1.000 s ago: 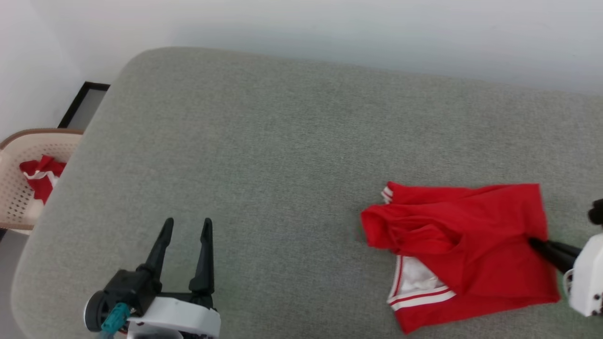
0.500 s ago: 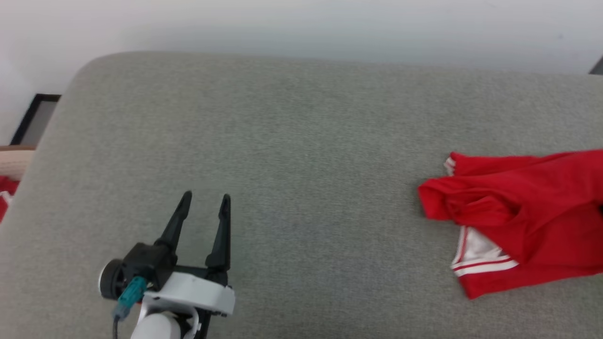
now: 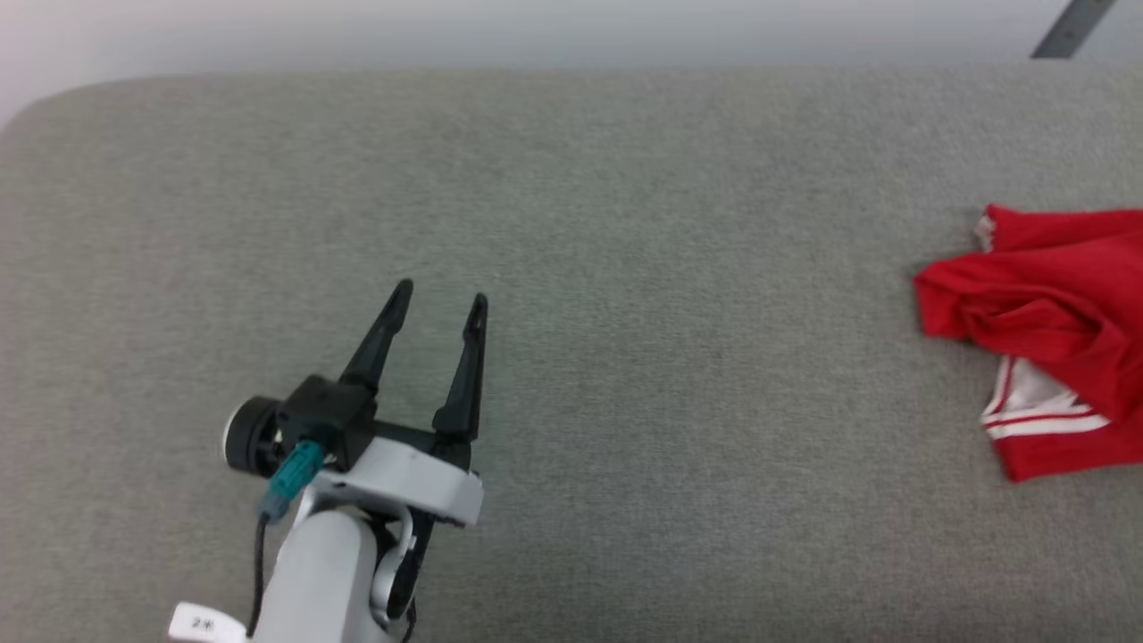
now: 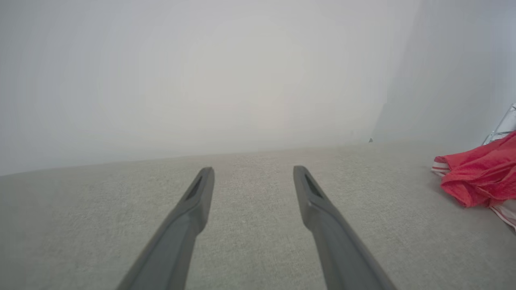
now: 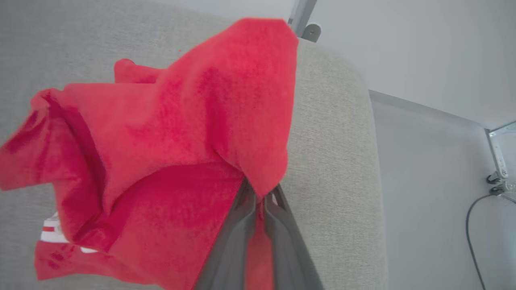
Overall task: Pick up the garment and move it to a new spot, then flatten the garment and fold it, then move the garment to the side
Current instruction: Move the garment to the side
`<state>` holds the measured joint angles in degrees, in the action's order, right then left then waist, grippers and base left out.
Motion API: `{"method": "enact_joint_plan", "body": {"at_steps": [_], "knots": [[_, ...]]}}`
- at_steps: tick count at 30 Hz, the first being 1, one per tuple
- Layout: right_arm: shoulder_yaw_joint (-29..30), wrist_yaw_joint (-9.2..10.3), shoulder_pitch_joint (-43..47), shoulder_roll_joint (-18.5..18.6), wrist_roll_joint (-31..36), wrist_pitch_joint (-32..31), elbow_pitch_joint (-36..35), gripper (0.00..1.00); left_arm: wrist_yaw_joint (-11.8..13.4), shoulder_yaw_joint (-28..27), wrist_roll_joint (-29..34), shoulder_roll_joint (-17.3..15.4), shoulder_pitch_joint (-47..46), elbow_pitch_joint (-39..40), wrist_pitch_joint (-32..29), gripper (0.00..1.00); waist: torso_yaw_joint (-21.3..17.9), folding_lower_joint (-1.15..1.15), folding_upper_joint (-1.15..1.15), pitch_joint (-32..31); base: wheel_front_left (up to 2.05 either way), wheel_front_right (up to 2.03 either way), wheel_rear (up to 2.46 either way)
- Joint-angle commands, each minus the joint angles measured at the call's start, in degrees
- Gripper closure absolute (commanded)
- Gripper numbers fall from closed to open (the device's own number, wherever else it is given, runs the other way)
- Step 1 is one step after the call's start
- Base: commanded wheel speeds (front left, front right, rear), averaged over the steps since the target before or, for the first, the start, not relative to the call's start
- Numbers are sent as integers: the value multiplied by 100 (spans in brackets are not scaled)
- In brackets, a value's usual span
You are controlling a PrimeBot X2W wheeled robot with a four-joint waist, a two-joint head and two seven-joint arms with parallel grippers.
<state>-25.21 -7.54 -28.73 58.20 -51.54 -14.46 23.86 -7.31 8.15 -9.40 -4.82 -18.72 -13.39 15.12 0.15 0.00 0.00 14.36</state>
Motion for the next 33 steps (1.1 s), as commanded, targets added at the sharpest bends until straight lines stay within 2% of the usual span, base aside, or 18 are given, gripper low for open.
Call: {"method": "enact_joint_plan", "body": {"at_steps": [1, 9, 21, 33], "knots": [[-54, 11, -202, 85, 124, 162, 147, 100, -21, 70, 42, -28, -188, -53, 0, 0, -263, 0, 0, 278, 0, 0, 0], [-315, 11, -735, 261, 478, 611, 775, 100, -25, 343, 57, -43, -632, -185, 0, 0, -471, 0, 0, 619, 0, 0, 0], [-806, 11, -1667, 331, 1199, 1419, 2049, 100, -26, 644, 152, -54, -1149, -324, 0, 0, -600, 0, 0, 1110, 0, 0, 0], [-1208, 11, -2273, -253, 1403, 1888, 3232, 100, -26, 796, 186, -28, -1421, -363, 0, 0, -586, 0, 0, 1385, 0, 0, 0]]}}
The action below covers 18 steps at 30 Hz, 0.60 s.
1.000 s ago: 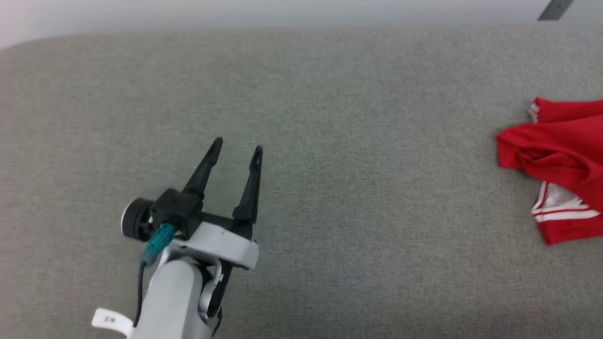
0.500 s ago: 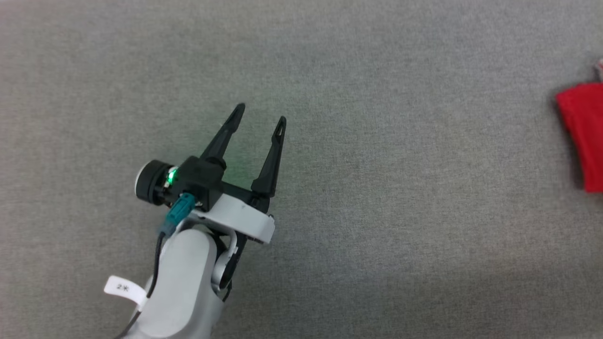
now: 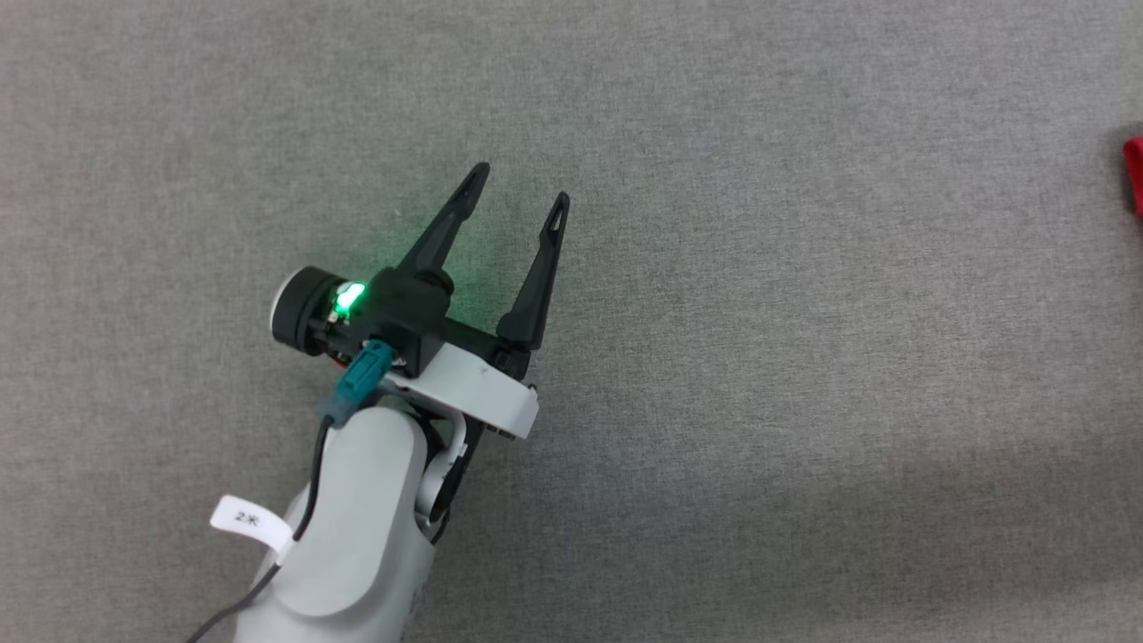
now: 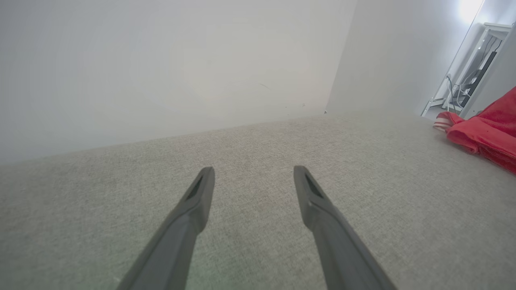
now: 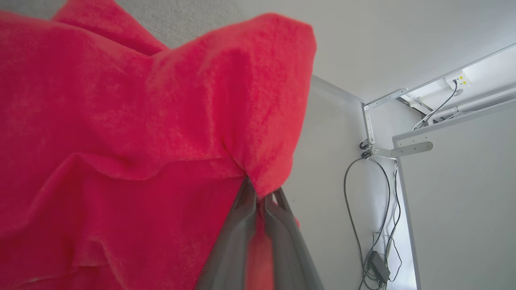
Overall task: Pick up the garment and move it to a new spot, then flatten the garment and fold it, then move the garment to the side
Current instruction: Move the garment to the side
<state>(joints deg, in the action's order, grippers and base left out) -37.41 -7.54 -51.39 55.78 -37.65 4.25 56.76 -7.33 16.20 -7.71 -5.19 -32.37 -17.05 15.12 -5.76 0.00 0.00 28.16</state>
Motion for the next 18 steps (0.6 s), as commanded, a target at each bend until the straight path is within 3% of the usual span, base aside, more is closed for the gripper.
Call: {"method": "enact_joint_plan", "body": {"at_steps": [1, 8, 12, 14, 16, 18], "knots": [[-29, 11, -59, -53, 38, 47, 26, 100, -24, 2, 16, 8, -56, -1, 0, 0, 7, 0, 0, 13, 0, 0, 0], [-232, 11, -297, -281, -31, 168, 504, 97, -24, 111, -9, 3, -101, -47, 0, 0, 32, 0, 0, -13, 0, 0, 0], [-319, 11, -372, -395, -88, 245, 719, 57, -24, 118, -36, -19, -91, -68, 0, 0, 15, 0, 0, -91, 0, 0, 0], [-364, 11, -407, -433, -112, 286, 804, 18, -24, 130, -50, -27, -70, -81, 0, 0, 8, 0, 0, -146, 0, 0, 0], [-403, 11, -422, -464, -149, 331, 877, 15, -24, 140, -82, -41, -37, -88, 0, 0, 5, 0, 0, -217, 0, 0, 0], [-453, 11, -409, -498, -183, 388, 929, 0, -24, 144, -109, -59, 11, -101, 0, 0, 8, 0, 0, -303, 0, 0, 0]]}}
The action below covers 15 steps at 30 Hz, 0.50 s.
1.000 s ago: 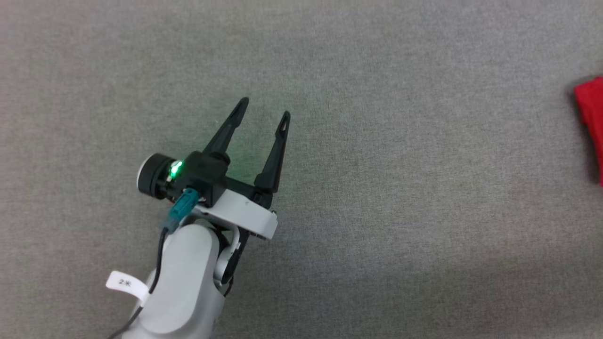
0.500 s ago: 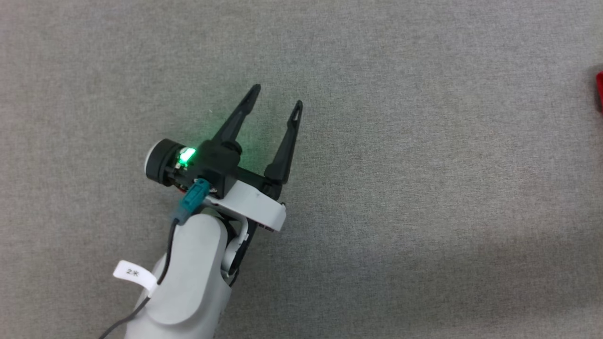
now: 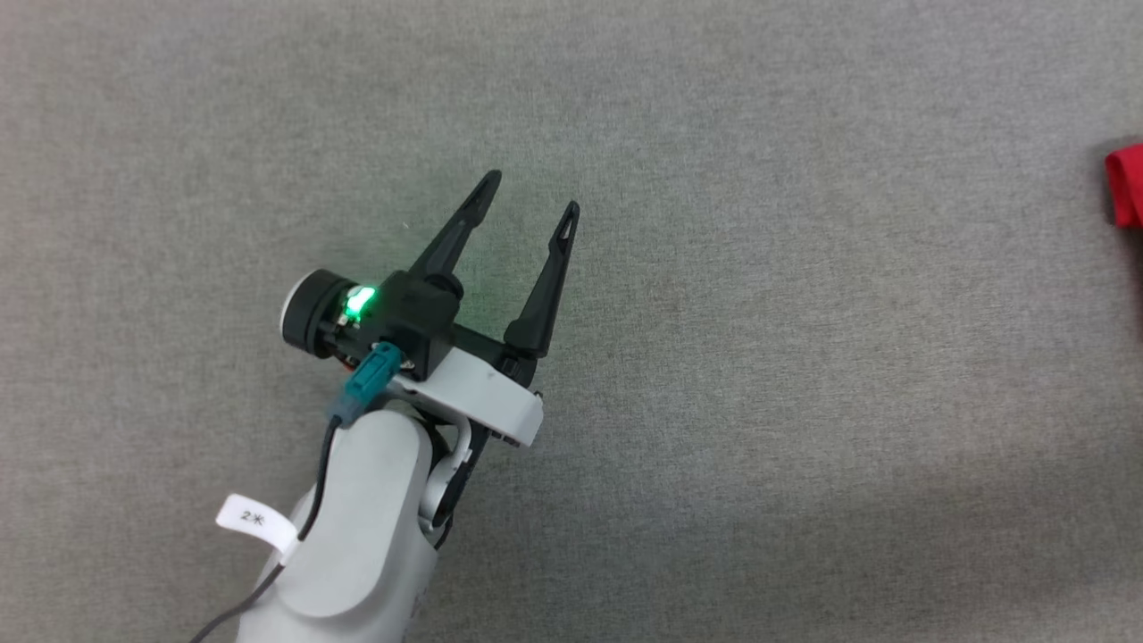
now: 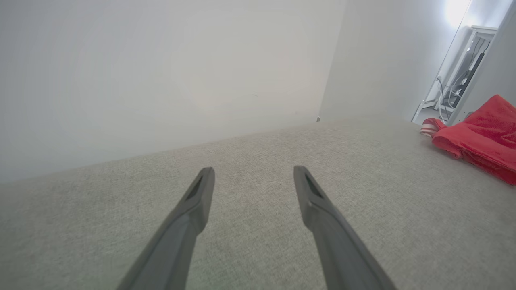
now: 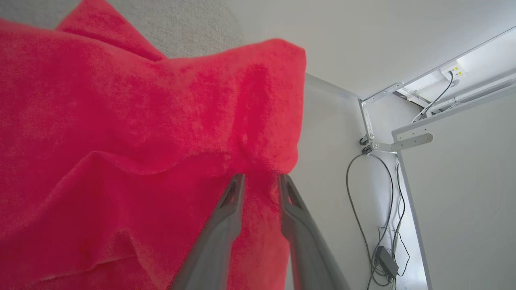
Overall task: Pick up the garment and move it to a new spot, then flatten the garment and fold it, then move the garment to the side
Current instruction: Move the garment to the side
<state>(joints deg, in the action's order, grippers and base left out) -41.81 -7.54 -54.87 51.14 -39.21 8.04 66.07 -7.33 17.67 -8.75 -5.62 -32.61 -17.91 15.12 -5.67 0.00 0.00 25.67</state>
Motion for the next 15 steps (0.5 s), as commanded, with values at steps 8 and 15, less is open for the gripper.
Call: {"method": "enact_joint_plan", "body": {"at_steps": [8, 15], "knots": [[-172, 11, 38, -57, -141, 308, 86, 0, -24, -95, -178, -107, 295, 52, 0, 0, 114, 0, 0, -495, 0, 0, 0], [-259, 11, 169, -188, -261, 535, -51, 0, -24, -275, -305, -194, 717, 159, 0, 0, 319, 0, 0, -976, 0, 0, 0]]}}
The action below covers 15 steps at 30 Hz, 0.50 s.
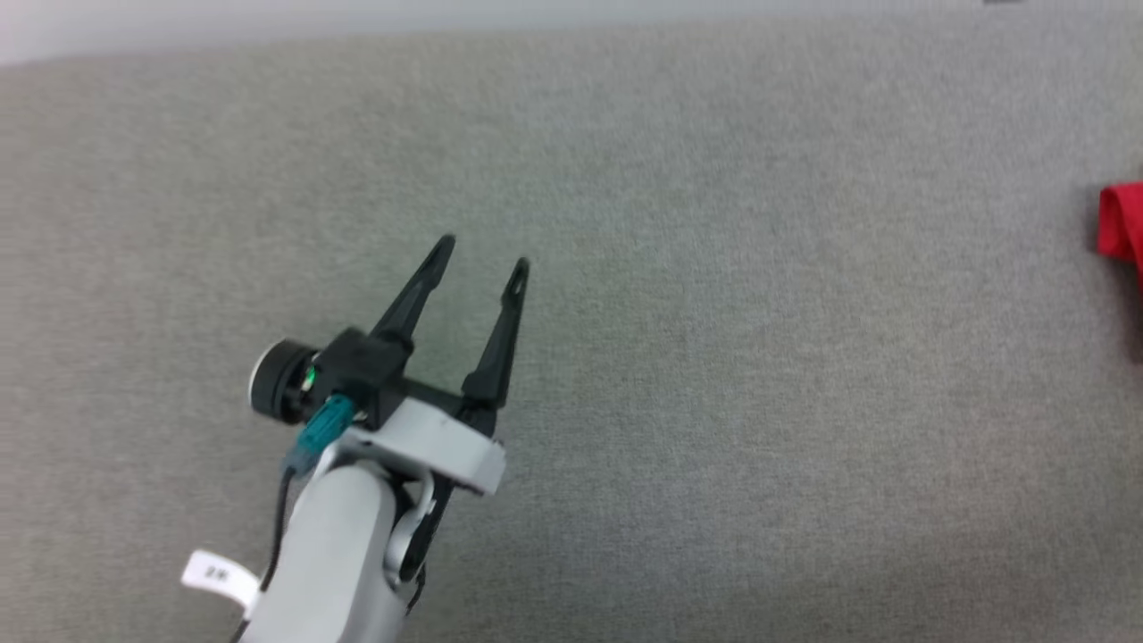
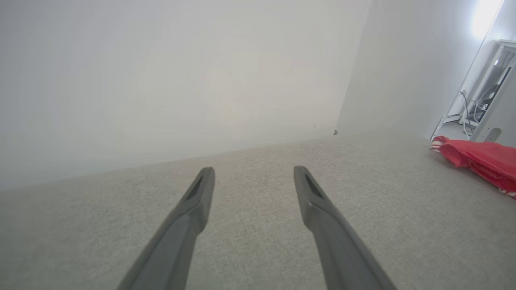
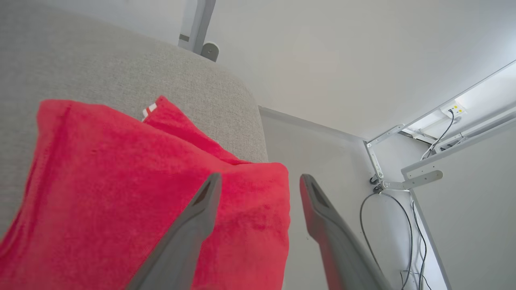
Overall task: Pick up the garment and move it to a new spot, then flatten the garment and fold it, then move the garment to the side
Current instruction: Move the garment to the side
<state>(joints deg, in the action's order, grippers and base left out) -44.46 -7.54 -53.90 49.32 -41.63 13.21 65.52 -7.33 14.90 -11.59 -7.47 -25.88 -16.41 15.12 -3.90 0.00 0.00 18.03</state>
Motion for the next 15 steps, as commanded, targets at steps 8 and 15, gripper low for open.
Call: {"method": "enact_joint_plan", "body": {"at_steps": [8, 15], "knots": [[60, 11, 383, -351, -60, 189, -345, 0, -23, -308, -122, -131, 583, 60, 0, 0, 432, 0, 0, -792, 0, 0, 0], [831, 11, 931, -691, 373, 197, -1107, 0, -16, -734, -111, -245, 1070, 89, 0, 0, 601, 0, 0, -1251, 0, 0, 0]]}}
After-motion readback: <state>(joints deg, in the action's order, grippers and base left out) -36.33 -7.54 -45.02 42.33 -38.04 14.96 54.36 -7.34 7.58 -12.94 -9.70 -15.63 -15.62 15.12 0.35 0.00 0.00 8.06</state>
